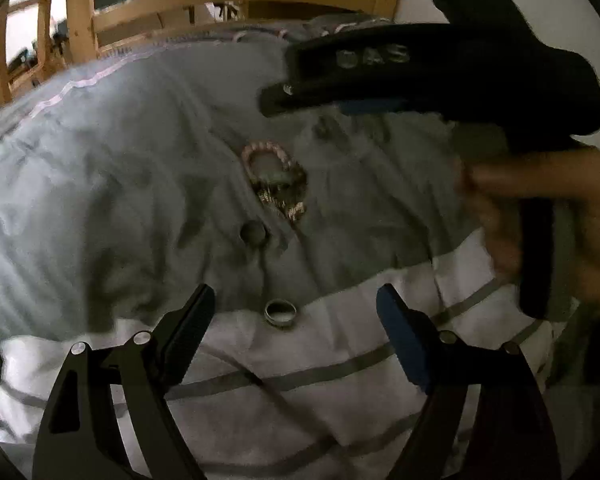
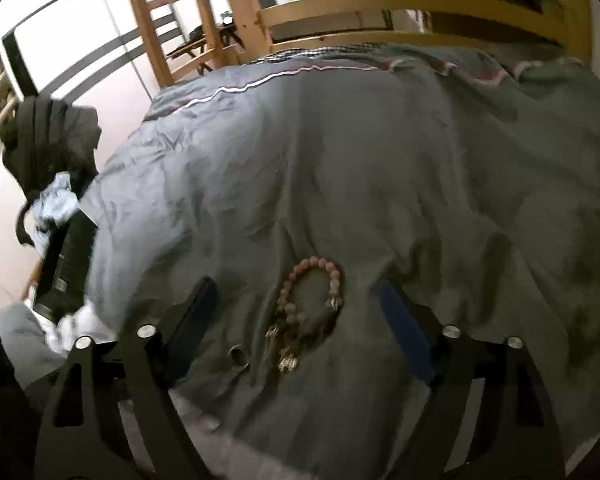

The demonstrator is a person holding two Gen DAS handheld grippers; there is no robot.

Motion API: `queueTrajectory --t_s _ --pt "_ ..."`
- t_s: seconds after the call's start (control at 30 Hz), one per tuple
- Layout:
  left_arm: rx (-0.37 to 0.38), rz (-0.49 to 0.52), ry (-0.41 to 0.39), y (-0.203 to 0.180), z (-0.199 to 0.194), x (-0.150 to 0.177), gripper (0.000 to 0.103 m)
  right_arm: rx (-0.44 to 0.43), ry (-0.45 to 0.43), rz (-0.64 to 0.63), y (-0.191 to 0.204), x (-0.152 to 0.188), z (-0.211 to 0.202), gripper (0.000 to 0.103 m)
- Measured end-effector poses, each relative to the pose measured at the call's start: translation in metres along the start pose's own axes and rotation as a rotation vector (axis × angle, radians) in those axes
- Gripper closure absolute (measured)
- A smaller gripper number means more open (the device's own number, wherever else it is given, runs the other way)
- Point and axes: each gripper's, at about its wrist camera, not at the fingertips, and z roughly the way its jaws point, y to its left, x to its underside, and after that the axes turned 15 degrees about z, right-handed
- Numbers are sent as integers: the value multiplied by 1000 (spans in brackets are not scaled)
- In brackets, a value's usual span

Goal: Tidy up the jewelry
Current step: 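Grasp the pink beaded bracelet with the right tool while the left tool grasps a dark ring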

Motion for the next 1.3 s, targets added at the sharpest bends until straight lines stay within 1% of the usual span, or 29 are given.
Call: queueTrajectory --t_s 0.03,0.07,0.1,0.13,0.17,0.2,0.23,0.27,0.3,0.33,0.37,0.4,0.43,0.5,0.57,0.63,0.7,0.8,0.87,1.07,1.3 --pt "13 -9 7 3 5 2 25 -10 -10 -6 3 0 8 25" --pt "40 -24 11 8 11 5 34 -24 -23 -17 6 0 18 27" --pt "57 -42 16 12 15 6 43 -15 -33 -29 6 1 24 32" --pt "67 -65 24 16 20 8 46 10 -37 -42 6 3 32 36" --pt "77 -83 28 20 22 9 52 43 -30 -62 5 9 45 40" --pt "81 -97 39 23 26 10 55 60 -19 -80 3 13 52 45" --pt "78 -97 47 23 28 10 57 85 0 -96 -1 16 62 52" --pt "67 -94 55 22 30 9 62 106 24 -101 -6 19 72 55" --pt "53 -81 65 20 31 9 64 108 30 -95 -10 21 77 60" --pt "43 -71 72 18 33 9 66 113 19 -85 -13 20 75 74" --pt "24 -58 90 16 35 9 70 139 17 -83 -14 19 75 79" --pt "24 -55 99 16 35 9 72 151 12 -80 -16 17 72 84" --pt "26 -58 102 17 36 10 74 134 17 -59 -18 16 70 88" --pt "34 -77 101 20 34 11 83 130 27 -38 -22 15 67 92" --pt "46 -103 94 25 32 14 85 122 25 -25 -21 15 63 93" --pt "56 -117 82 28 28 17 85 101 16 -3 -22 14 57 93" --pt "58 -112 70 27 27 18 85 69 10 20 -24 15 52 93" --pt "54 -102 52 28 26 18 85 43 -15 45 -27 13 46 94" --pt "56 -99 33 29 24 17 85 -11 -41 78 -29 8 38 94" --pt "58 -109 11 28 14 12 85 -67 -92 100 -26 -1 15 94" --pt "52 -121 -20 32 -2 9 85 -120 -122 110 -19 -7 -9 94"
